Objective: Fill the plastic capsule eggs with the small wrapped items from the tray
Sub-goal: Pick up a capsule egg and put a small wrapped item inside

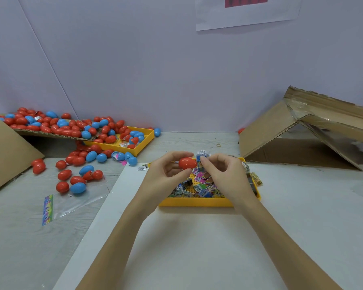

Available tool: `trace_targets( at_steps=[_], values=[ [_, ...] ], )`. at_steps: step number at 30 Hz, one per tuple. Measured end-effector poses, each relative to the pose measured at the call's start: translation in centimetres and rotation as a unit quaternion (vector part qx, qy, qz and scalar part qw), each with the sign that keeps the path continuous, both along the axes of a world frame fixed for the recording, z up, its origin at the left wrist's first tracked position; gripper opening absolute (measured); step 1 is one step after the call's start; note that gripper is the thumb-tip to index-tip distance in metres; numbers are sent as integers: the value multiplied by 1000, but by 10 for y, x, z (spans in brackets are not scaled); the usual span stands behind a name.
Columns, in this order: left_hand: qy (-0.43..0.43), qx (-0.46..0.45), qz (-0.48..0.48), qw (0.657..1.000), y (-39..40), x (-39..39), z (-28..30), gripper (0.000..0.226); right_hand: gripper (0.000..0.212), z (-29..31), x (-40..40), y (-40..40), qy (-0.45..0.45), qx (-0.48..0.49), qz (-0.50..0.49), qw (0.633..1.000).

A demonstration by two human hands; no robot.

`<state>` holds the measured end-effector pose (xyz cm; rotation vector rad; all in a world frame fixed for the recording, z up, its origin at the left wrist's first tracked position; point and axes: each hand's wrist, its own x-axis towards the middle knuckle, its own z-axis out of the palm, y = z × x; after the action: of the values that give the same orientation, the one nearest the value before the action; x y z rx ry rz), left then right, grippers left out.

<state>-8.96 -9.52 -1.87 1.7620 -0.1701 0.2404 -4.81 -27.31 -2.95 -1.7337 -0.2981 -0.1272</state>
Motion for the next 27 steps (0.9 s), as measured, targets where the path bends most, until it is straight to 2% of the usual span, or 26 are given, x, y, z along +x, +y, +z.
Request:
trace_targets(
  at_steps=[5,8,16,22,27],
  values=[
    [-5,-11,3,1000,-1,-2,3,28,21,-2,1,1,0,9,3,1000],
    [-11,-22,12,1000,-3,-1,3,33,16,-1,0,1,13,39,12,999],
    [-22,-21,56,998,-4,1,1,26,10,-1,-1,3,50,94,28,994],
    [-24,-21,59,998,-4,1,2,26,17,-3,-1,3,38,65,-1,997],
    [-23,5,60,998,-7,0,2,26,22,-2,-3,4,38,69,18,997]
  ],
)
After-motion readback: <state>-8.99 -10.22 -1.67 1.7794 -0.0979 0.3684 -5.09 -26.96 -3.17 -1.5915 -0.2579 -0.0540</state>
